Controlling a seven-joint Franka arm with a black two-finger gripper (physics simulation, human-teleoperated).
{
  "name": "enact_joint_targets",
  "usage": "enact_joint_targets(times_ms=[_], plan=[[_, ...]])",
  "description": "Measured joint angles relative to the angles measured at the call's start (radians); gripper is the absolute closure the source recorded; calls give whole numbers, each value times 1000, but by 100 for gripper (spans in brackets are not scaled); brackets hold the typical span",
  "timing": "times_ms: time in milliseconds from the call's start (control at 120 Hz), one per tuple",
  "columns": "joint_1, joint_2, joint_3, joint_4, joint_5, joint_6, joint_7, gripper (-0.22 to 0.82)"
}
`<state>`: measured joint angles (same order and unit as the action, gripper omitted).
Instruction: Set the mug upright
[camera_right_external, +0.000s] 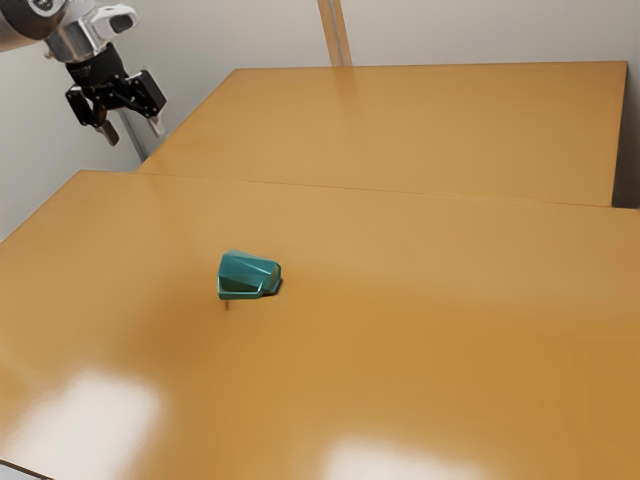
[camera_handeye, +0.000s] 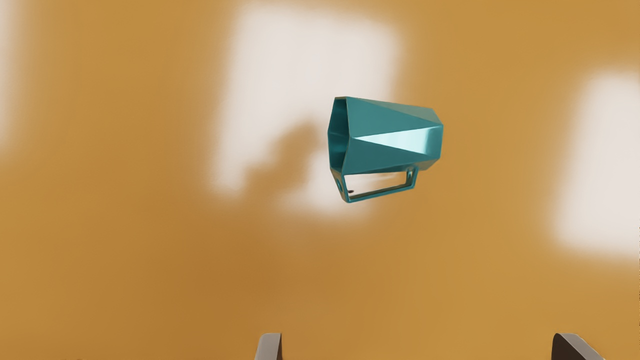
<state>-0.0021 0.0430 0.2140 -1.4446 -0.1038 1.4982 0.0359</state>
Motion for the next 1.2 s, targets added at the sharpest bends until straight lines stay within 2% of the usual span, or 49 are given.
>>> enact_joint_targets(times_ms=[133,200,333,433,542,900,1200], plan=[[-7,-14,4,-50,1,10,11,2],[-14,-8,16,-135,-47,41,19,2],[9,28,53,-414,-295,172,84,2],[82,94,72,-492,-491,233,166,2],[100,115,106,-593,-667,269,283,2],[102,188,131,-606,-959,324,587,2],[91,241,133,-590,-1054,405,746,2]])
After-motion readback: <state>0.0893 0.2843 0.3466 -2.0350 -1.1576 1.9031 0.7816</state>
